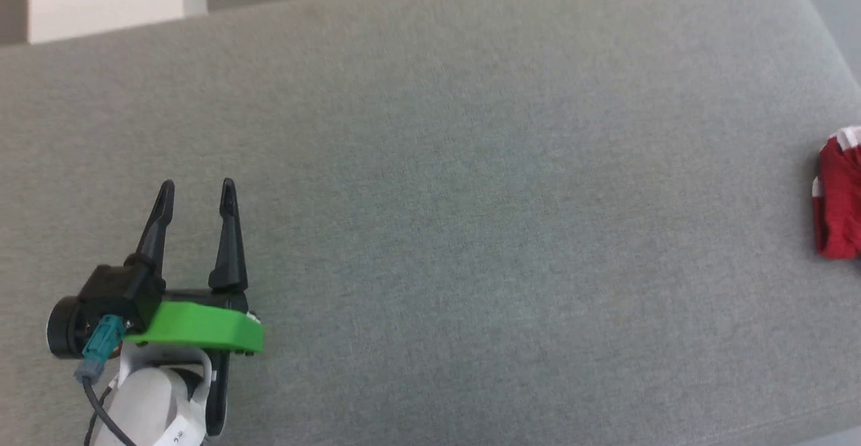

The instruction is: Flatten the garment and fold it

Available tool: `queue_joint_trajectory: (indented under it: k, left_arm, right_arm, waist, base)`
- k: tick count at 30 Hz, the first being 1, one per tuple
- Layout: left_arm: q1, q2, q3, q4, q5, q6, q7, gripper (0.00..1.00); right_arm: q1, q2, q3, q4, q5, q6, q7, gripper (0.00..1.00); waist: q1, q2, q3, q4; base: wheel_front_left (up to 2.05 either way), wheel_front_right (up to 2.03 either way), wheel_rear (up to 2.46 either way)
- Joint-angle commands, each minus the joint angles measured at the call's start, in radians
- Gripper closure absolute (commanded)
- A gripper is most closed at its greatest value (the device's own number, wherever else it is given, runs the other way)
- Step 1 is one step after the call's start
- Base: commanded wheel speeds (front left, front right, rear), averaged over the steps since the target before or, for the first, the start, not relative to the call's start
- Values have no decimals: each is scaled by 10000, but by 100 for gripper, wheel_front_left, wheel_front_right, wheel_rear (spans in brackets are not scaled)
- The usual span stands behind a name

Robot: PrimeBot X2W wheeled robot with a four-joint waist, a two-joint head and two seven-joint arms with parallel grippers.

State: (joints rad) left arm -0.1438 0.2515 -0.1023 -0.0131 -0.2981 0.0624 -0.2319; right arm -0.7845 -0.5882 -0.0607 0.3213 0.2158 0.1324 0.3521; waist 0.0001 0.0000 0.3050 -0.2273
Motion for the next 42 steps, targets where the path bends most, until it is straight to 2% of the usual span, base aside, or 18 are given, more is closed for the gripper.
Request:
queue_joint_trajectory:
  k: [1,4,9,13,17,23,33,42]
  left_arm:
    - [88,-32,87,51,-69,75,-103,0]
    - [167,-95,150,162,-74,181,-147,0]
    - [296,-148,297,272,-76,453,-166,0]
    - [411,-206,342,304,-97,643,-98,0]
    - [495,-261,272,382,-63,735,-86,0]
    - [475,-343,26,692,38,767,-78,0]
    - [541,-457,-327,1382,136,762,-73,0]
    - [872,-621,-326,1710,-258,405,-213,0]
  right_arm:
    - [129,566,52,-505,381,-17,-524,0]
    - [578,1534,33,-1547,730,-17,-1374,0]
    - [1742,3124,-77,-2889,547,-17,-2690,0]
    - [2866,4509,-139,-3286,218,-17,-3628,0]
    - [4009,5209,-75,-3218,82,-17,-4386,0]
    - [5420,5372,78,-2424,227,-17,-5184,0]
    - [7056,5378,203,-1657,288,-17,-5794,0]
    - [7885,5379,455,-1522,559,-17,-5971,0]
  waist:
    - [-1,0,-1236,577]
    - [-1,0,-1727,858]
    - [-1,0,-2300,1338]
    - [-1,0,-2618,1700]
    - [-1,0,-2867,2103]
    - [-1,0,-3087,2501]
    - [-1,0,-3378,2530]
    - [-1,0,-3500,2507]
  base:
    - [0,0,0]
    - [0,0,0]
    - [0,0,0]
    - [0,0,0]
    - [0,0,0]
    - [0,0,0]
    - [0,0,0]
    - [0,0,0]
